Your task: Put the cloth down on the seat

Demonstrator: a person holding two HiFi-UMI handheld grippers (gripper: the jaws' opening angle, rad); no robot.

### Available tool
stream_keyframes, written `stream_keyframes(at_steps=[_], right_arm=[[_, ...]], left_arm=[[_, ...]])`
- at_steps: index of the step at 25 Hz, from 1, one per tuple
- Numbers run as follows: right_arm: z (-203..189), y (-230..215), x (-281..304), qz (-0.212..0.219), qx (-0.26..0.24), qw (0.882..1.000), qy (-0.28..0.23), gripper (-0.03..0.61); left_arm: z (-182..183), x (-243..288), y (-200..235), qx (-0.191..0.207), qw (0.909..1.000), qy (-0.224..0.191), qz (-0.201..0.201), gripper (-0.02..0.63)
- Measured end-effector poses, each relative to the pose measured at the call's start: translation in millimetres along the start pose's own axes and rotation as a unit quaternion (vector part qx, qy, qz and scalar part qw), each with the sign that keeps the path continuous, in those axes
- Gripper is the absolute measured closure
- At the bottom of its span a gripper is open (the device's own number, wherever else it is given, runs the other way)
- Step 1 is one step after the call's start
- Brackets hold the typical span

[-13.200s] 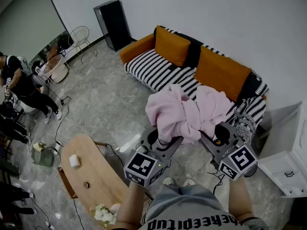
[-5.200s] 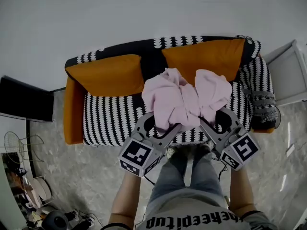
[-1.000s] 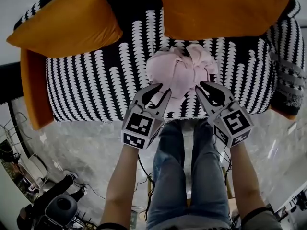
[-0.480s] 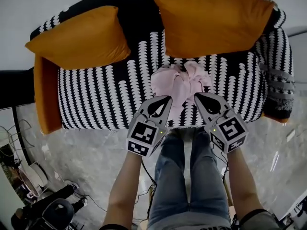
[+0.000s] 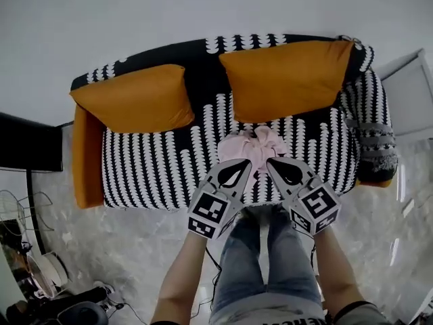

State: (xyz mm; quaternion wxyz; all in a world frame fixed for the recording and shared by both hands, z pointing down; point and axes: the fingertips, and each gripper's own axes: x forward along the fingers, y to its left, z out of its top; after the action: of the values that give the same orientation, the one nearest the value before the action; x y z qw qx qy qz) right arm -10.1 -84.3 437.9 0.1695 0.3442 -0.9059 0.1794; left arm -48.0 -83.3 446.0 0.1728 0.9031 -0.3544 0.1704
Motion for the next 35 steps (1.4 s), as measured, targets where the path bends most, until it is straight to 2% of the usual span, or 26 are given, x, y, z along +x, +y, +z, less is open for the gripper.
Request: stream_keyframes(at_steps=[10, 17, 22, 27, 35], right_arm=[[74, 44, -47, 0.009, -0.026, 0.998, -0.056, 0.588], [106, 65, -73, 0.003, -0.049, 0.995, -0.087, 0.588], [131, 78, -88, -0.001, -0.071, 0.992, -0.107, 0.586], [147, 85, -98, -0.001, -0.068, 0.989, -0.129, 0.586], [153, 93, -106, -0.001, -0.069, 0.987, -0.142, 0.586]], left_arm=[[71, -60, -34, 0.013, 0.9983, -0.056, 0.003, 0.592], [111, -91, -51, 0.017, 0.9946, -0.102, 0.005, 0.591], [130, -103, -59, 0.031, 0.9923, -0.12, 0.002, 0.592], [144, -115, -63, 0.033, 0.9897, -0.14, 0.004, 0.592], [157, -125, -70, 0.049, 0.9868, -0.154, -0.001, 0.592]])
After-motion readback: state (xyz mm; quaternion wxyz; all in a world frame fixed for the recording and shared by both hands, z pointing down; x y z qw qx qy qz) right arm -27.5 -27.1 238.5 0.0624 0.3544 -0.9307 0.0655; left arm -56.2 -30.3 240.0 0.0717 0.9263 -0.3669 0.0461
